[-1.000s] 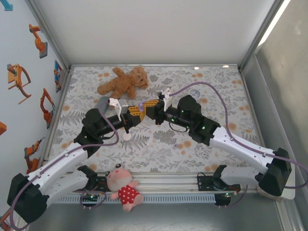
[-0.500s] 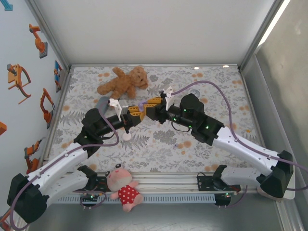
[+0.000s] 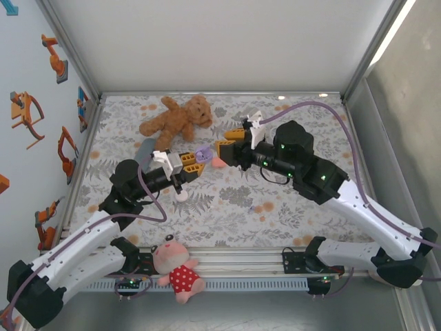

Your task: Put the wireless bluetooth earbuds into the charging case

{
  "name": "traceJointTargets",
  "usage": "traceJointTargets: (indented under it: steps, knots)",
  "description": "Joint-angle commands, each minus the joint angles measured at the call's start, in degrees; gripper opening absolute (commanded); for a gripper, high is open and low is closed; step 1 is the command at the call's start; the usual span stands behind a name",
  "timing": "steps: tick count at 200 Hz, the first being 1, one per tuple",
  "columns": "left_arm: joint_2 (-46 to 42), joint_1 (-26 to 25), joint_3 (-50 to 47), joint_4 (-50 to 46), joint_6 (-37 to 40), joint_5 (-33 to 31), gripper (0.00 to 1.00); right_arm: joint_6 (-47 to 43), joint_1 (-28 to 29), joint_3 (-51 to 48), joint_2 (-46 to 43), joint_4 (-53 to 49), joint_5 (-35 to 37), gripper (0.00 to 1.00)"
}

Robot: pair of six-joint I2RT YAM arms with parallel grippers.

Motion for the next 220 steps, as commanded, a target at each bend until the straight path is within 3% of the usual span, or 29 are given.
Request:
traceJointTargets:
  steps: [1,41,93,164,220]
  knots:
    - [-0.9,-0.3,3.9,-4.5,8.4,-0.7,0.0,-1.4,-0.1,3.0,0.8,-7.3,-2.9,0.45]
    - [-0.1,-0.5,6.2,-5.4,10.7,-0.5,0.0,-5.1,-0.2,3.4,1.4,-8.9,-4.2,0.48]
    - [1.6,-0.7,8.6,-8.0,13.1,1.1,0.0,-5.9,-0.2,4.3,4.4,-4.5,-12.2,0.5]
    - [2.2,-0.9,9.3,-8.3,12.8,1.4,0.0,-8.6,-0.1,5.1,4.9,-7.1,-4.9,0.51]
    - [2.9,-1.0,9.8,-8.1,11.8,1.4,0.0,-10.5,0.3,5.4,6.3,-8.0,-2.4,0.66]
